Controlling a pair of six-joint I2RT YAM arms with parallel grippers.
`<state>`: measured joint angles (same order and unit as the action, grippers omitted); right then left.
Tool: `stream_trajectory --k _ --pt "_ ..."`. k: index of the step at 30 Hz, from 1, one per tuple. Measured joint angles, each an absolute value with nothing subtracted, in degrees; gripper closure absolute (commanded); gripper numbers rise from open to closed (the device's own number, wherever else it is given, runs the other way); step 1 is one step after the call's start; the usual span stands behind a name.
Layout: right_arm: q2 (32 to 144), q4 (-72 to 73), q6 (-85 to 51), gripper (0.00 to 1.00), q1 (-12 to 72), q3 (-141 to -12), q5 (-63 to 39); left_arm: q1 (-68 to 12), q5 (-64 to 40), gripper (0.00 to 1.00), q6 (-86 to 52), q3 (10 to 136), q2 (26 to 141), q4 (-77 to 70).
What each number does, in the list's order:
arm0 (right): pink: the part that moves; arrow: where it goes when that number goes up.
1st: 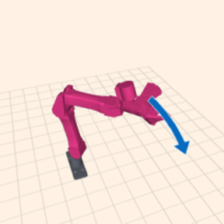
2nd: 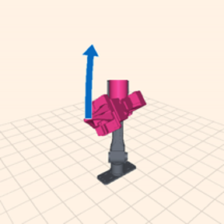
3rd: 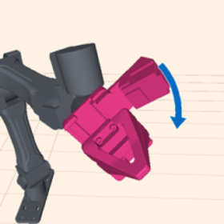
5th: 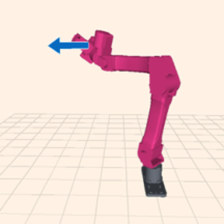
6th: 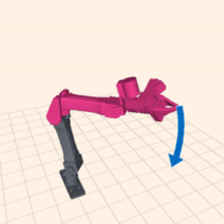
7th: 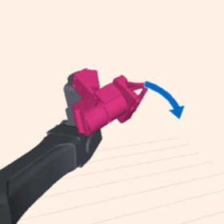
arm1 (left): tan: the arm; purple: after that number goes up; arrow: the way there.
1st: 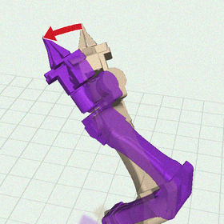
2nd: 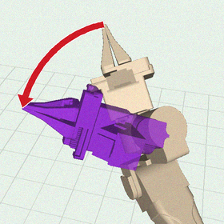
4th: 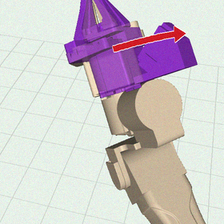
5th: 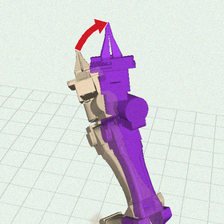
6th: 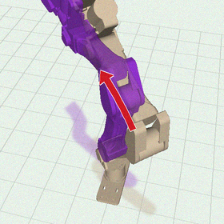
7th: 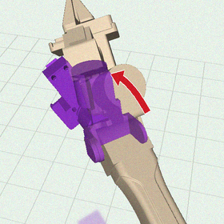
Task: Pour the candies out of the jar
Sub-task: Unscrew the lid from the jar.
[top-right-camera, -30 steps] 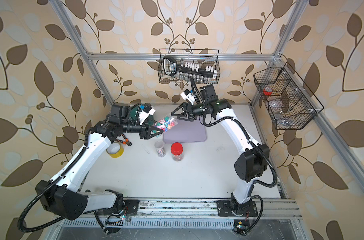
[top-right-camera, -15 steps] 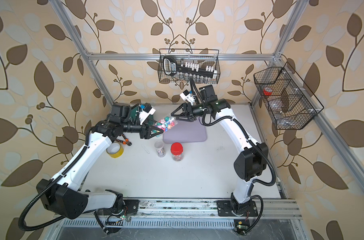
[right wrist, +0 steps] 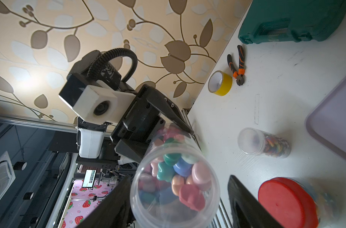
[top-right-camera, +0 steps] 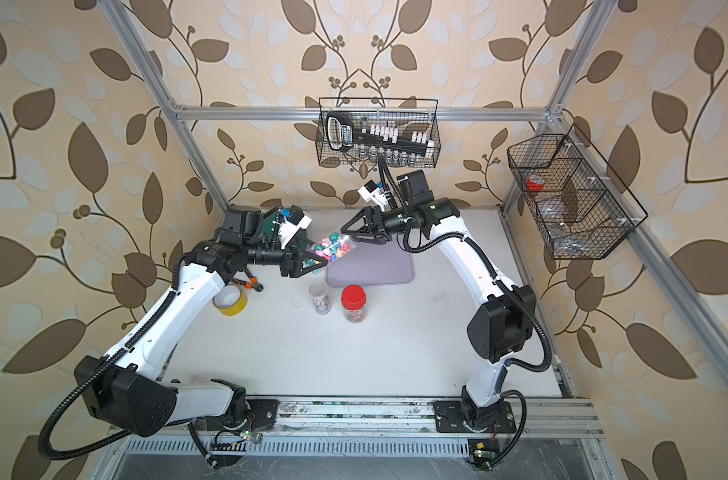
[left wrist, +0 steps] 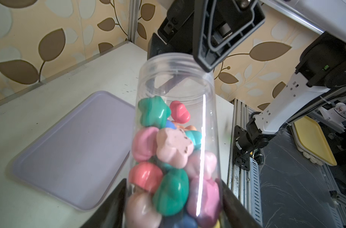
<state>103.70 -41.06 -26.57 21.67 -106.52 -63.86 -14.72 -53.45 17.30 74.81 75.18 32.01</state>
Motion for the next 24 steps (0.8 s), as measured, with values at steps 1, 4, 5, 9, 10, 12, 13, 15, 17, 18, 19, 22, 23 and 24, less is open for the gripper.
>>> stream_trajectory --k 1,4,5,9,10,12,13,15,17,18,19,22,23,24 --pt "103.7 -41.1 -26.5 0.26 21.8 -106.5 -63.9 -14.7 -53.6 0.43 17.2 74.8 75.2 31.8" --pt "103.7 -41.2 -26.3 0.27 21.9 -106.5 -63.9 -14.7 -53.8 0.43 16.9 74.8 75.2 31.7" --pt "103.7 -41.3 -26.3 0.28 21.9 -106.5 -63.9 -14.7 -53.8 0.43 16.9 74.8 75.3 31.7" --pt "103.7 -41.5 -26.1 0.29 21.9 -106.5 -63.8 -14.7 -53.8 0.43 16.5 74.8 75.4 31.7" --pt "103.7 -41.5 -25.9 0.28 21.9 -106.5 -63.8 -14.7 -53.8 0.43 16.5 74.8 75.4 31.7" --pt "103.7 -41.5 -25.8 0.28 21.9 -106.5 -63.8 -14.7 -53.8 0.43 16.4 74.8 75.4 31.7" --pt "103.7 -41.5 -25.6 0.28 21.9 -106.5 -63.8 -14.7 -53.8 0.43 16.4 74.8 75.4 31.7" --pt "103.7 -41.5 -25.4 0.28 21.9 -106.5 -63.7 -14.7 -53.8 0.43 16.4 74.8 75.4 31.7" --pt "103.7 -41.5 -25.0 0.28 21.9 -106.5 -63.5 -14.7 -53.8 0.43 16.4 74.8 75.4 31.7" --pt "103.7 -41.5 -24.8 0.28 21.9 -106.5 -63.4 -14.7 -53.8 0.43 16.3 74.8 75.5 31.8" --pt "103.7 -41.5 -24.6 0.28 21.9 -106.5 -63.3 -14.7 -53.8 0.43 16.3 74.8 75.5 31.8" --pt "103.7 -41.5 -24.1 0.29 21.9 -106.5 -63.0 -14.7 -53.8 0.43 16.3 74.8 75.5 31.9" --pt "103.7 -41.5 -24.1 0.29 21.9 -106.5 -62.9 -14.7 -53.8 0.43 16.3 74.8 75.5 31.9" --pt "103.7 -41.5 -23.9 0.29 21.9 -106.5 -62.9 -14.7 -53.8 0.43 16.3 74.8 75.5 31.9"
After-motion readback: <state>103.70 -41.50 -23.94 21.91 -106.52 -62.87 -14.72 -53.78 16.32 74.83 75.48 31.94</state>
